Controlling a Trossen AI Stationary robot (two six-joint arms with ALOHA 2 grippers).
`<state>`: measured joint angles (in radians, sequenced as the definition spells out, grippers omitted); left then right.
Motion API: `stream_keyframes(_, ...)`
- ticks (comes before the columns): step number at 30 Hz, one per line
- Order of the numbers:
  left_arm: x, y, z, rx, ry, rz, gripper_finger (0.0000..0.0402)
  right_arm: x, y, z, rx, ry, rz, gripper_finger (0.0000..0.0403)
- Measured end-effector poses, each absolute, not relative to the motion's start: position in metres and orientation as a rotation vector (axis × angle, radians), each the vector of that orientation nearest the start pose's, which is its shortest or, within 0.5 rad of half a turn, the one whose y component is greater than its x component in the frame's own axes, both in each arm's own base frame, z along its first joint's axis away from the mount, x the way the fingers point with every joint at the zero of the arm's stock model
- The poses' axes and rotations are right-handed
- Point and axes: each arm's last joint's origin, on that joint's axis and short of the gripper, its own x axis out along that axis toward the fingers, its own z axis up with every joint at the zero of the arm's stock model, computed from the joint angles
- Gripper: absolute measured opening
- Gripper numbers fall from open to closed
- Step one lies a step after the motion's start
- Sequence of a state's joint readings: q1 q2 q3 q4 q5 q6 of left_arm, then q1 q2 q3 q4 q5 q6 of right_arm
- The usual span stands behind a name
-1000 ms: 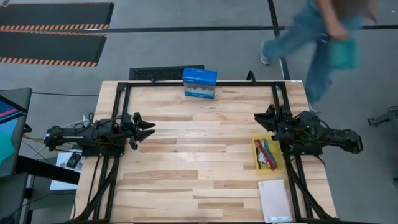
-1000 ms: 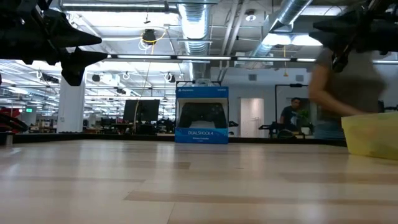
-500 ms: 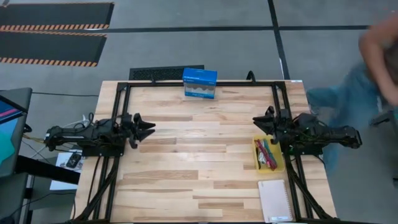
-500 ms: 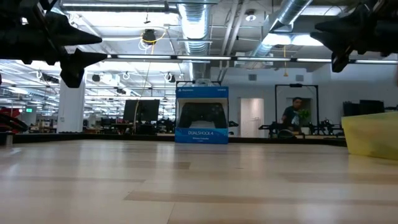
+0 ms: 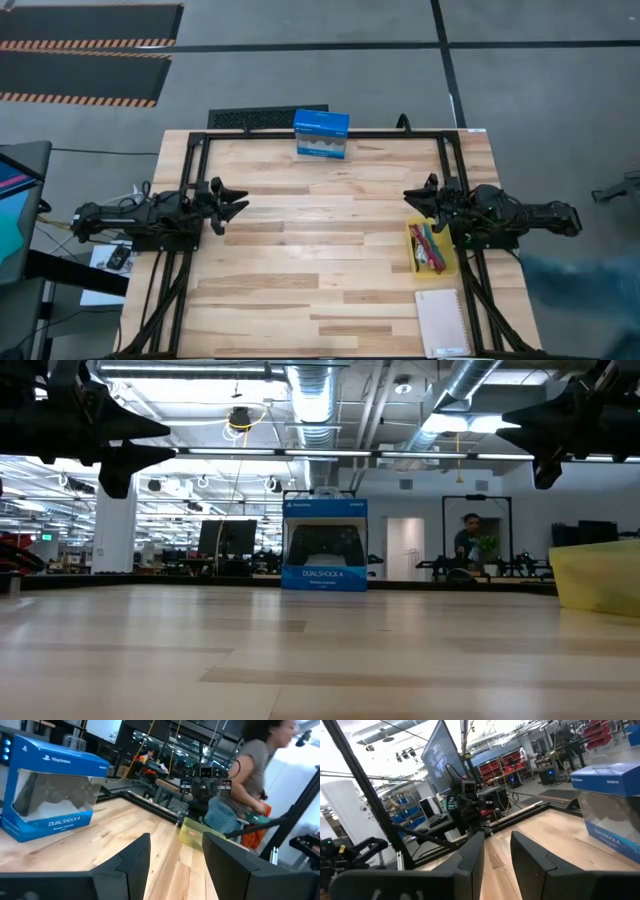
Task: Pick and place USB-C Cables
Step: Return to Home Position
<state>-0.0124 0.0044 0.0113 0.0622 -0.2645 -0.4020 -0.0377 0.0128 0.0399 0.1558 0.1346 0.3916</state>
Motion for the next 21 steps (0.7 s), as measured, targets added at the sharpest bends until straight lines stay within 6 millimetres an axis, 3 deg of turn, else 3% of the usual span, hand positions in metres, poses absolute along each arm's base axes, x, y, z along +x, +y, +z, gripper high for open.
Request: stream_keyframes(21,0.0965,0.0057,0.1724,-0.366,-0.103,0.215,0.0169,0.0944,-0.0077,0.1884,0.398,-0.187,-0.141,0.0119)
